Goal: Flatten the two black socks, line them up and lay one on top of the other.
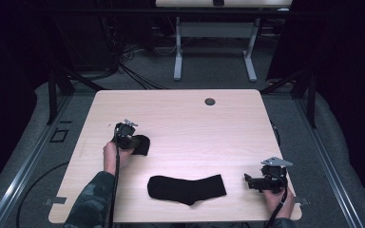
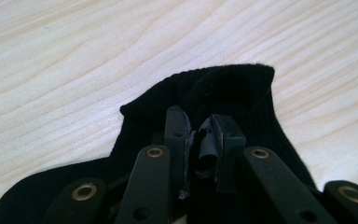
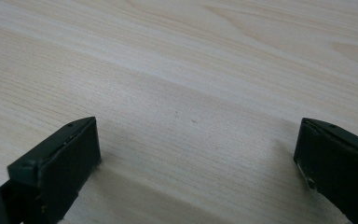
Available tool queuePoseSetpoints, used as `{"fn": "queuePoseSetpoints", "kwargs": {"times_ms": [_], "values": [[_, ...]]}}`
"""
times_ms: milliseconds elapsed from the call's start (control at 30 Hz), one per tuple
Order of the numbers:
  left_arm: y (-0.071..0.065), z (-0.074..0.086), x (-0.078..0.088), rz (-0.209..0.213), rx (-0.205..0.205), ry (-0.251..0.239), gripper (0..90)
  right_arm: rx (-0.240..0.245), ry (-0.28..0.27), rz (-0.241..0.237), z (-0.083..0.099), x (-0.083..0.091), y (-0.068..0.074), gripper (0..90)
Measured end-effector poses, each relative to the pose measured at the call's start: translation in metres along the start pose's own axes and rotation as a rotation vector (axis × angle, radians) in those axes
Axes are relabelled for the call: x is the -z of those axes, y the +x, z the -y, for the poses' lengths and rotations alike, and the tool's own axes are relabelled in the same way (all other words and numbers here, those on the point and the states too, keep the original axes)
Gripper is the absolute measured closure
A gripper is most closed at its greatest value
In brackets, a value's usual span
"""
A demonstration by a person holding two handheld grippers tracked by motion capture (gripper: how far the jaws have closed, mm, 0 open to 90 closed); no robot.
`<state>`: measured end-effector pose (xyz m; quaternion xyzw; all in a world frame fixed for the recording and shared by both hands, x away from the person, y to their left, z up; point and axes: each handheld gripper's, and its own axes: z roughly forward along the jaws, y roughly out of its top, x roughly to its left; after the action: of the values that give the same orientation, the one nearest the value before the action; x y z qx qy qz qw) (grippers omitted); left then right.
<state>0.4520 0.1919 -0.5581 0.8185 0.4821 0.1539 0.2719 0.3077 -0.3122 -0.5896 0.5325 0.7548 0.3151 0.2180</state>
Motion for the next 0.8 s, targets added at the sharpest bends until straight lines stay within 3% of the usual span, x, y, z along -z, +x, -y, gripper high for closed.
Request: {"fn": "queuePoseSetpoints", "kwargs": {"times_ms": [167, 467, 600, 800], "values": [[-0.005, -0.001, 0.018, 0.013, -0.009, -0.054, 79.4, -0.001, -0.001, 0.002, 0.000, 0.000, 0.000, 0.0], [-0.025, -0.008, 0.059, 0.044, -0.037, -0.146, 79.4, -0.002, -0.001, 0.002, 0.000, 0.000, 0.000, 0.0], [-0.036, -0.011, 0.070, 0.070, -0.047, -0.166, 79.3, -0.001, 0.000, 0.002, 0.000, 0.000, 0.000, 0.0], [-0.056, -0.018, 0.078, 0.147, -0.077, -0.183, 79.3, -0.001, 0.000, 0.002, 0.000, 0.000, 0.000, 0.0]]}}
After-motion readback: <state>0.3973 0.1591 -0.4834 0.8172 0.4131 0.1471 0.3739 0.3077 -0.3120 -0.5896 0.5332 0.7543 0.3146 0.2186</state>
